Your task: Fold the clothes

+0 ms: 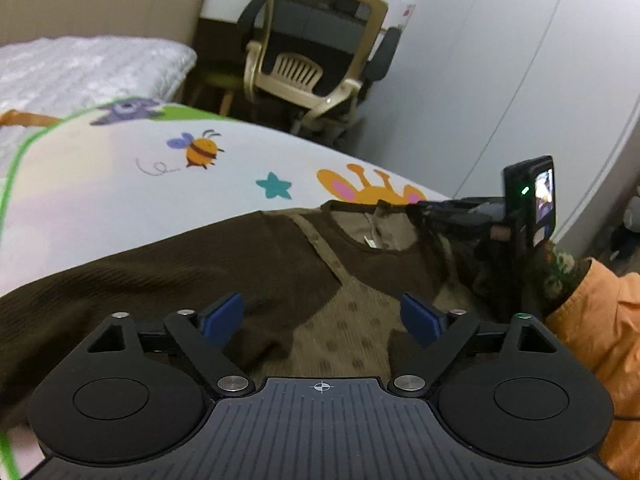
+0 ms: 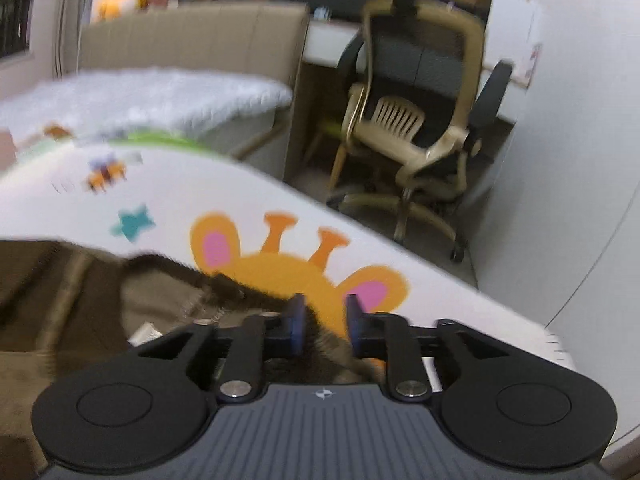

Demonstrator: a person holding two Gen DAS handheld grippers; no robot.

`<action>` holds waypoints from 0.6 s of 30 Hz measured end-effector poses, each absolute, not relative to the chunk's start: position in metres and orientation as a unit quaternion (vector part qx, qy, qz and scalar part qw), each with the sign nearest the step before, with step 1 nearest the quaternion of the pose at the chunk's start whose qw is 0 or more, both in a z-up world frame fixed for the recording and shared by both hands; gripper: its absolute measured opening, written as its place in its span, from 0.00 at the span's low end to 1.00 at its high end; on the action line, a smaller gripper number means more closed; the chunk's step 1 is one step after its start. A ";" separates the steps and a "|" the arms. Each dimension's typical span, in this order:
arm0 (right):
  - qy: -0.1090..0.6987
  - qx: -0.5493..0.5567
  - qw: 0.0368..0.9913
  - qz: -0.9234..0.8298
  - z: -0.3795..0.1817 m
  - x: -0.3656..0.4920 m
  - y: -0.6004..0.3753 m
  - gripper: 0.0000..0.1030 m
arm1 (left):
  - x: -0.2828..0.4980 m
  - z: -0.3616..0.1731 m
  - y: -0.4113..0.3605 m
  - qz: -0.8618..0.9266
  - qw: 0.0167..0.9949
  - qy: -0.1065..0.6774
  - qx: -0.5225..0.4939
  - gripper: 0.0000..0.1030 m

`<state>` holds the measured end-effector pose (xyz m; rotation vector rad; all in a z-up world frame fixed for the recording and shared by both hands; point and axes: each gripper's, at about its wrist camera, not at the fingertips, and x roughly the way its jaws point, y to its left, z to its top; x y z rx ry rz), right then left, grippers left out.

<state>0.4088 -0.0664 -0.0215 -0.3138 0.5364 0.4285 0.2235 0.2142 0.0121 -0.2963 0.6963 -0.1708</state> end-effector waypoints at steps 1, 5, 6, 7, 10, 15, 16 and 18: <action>0.255 -0.157 0.928 0.221 -0.014 0.390 -0.074 0.40 | 0.213 0.014 0.214 -0.084 0.927 0.337 -0.138 0.91; 0.237 -0.175 0.915 0.275 0.008 0.306 -0.104 0.62 | 0.174 0.015 0.205 -0.074 0.931 0.342 -0.102 0.91; 0.240 -0.177 0.910 0.288 0.008 0.281 -0.111 0.66 | 0.165 0.015 0.201 -0.071 0.932 0.344 -0.093 0.92; 0.243 -0.177 0.905 0.299 0.008 0.257 -0.117 0.68 | 0.157 0.013 0.197 -0.074 0.931 0.347 -0.085 0.92; 0.261 -0.179 0.888 0.333 0.000 0.189 -0.126 0.69 | 0.135 0.007 0.180 -0.084 0.930 0.352 -0.060 0.94; 0.269 -0.215 0.850 0.399 -0.023 0.097 -0.115 0.69 | 0.098 -0.001 0.157 -0.082 0.934 0.345 -0.033 0.95; 0.267 -0.230 0.843 0.405 -0.030 0.087 -0.111 0.69 | 0.092 -0.001 0.153 -0.079 0.935 0.343 -0.033 0.95; 0.276 -0.238 0.836 0.410 -0.040 0.076 -0.101 0.58 | 0.078 -0.001 0.148 -0.076 0.937 0.340 -0.035 0.95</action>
